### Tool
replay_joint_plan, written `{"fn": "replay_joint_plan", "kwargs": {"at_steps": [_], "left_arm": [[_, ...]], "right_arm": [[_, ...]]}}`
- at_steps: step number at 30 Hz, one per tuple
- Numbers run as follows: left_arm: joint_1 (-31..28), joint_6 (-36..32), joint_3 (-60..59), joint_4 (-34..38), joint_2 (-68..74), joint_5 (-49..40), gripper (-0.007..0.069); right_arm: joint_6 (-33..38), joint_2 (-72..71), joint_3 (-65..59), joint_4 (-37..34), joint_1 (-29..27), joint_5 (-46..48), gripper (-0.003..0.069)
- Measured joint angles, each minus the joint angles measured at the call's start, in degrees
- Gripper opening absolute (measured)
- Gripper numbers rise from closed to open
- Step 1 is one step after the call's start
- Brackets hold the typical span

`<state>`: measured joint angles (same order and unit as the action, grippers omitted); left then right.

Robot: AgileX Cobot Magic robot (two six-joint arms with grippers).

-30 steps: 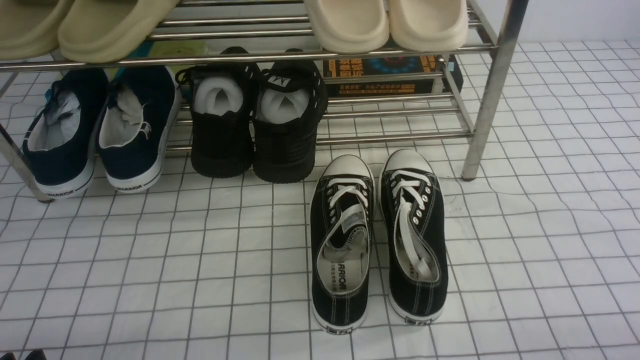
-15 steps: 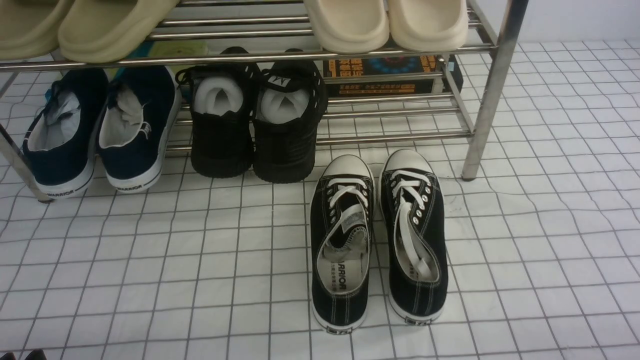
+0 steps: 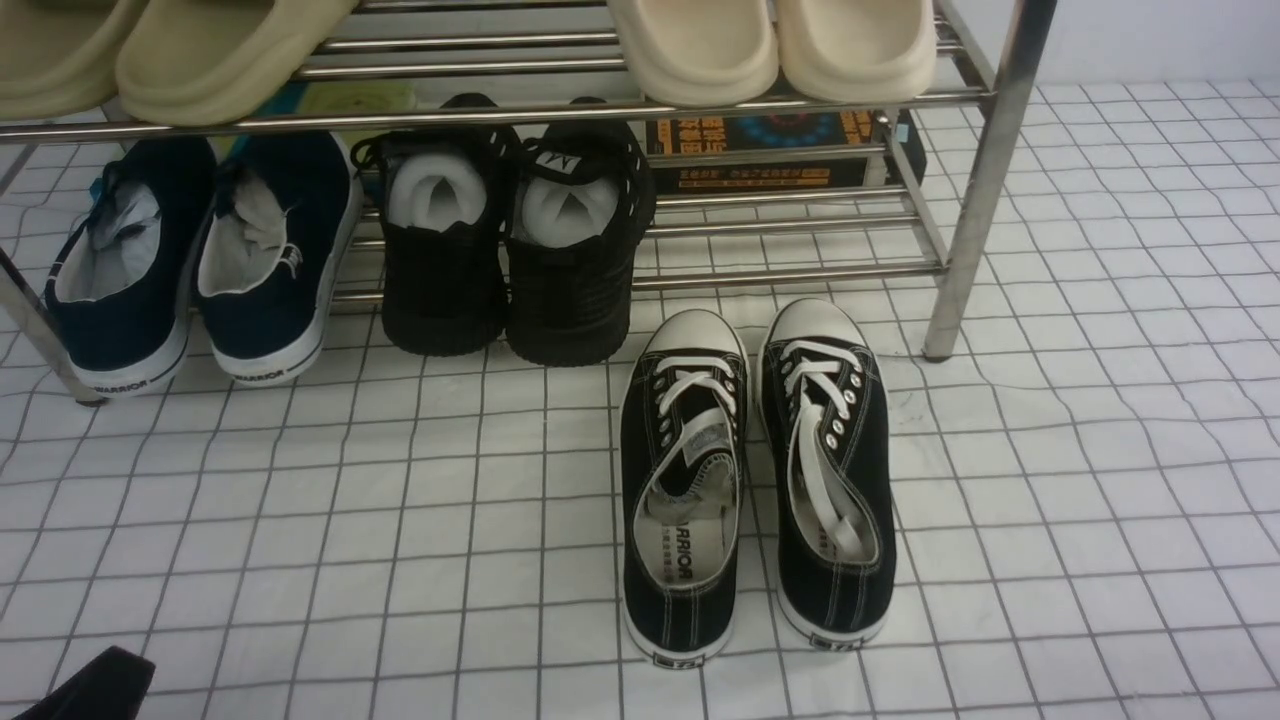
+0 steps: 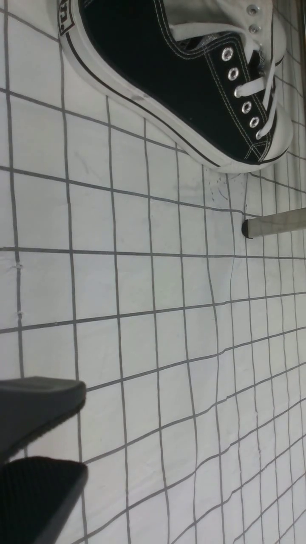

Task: Take the shoes off the shelf with your hand from the white checkered tablecloth.
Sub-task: 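Grasp the leftmost shoe on the bottom shelf of the shoe rack with the left gripper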

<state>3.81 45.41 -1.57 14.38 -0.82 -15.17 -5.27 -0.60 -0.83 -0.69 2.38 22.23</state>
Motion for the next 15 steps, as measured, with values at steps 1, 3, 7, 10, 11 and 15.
{"fn": "replay_joint_plan", "kwargs": {"at_steps": [1, 3, 7, 10, 11, 15], "left_arm": [[0.0, 0.9, 0.0, 0.3, 0.0, 0.1, 0.0239], [0.0, 1.4, 0.0, -0.1, 0.0, 1.3, 0.0239], [0.0, 1.6, -0.1, -1.2, 0.0, 4.5, 0.0226], [0.0, 2.4, 0.0, -1.1, 0.0, 6.8, 0.0195], [0.0, 2.4, 1.3, -1.2, 0.0, 7.2, 0.0148], [0.0, -2.4, 8.8, -4.9, 0.0, 6.3, 0.0043]], "right_arm": [[0.0, 0.0, 0.0, 0.0, 0.0, 0.0, 0.0218], [0.0, 0.0, 0.0, 0.0, 0.0, 0.0, 0.0221], [0.0, 0.0, 0.0, 0.0, 0.0, 0.0, 0.0221], [0.0, 0.0, 0.0, 0.0, 0.0, 0.0, 0.0221], [0.0, 0.0, 0.0, 0.0, 0.0, 0.0, 0.0221], [0.0, 0.0, 0.0, 0.0, 0.0, 0.0, 0.0224]]}}
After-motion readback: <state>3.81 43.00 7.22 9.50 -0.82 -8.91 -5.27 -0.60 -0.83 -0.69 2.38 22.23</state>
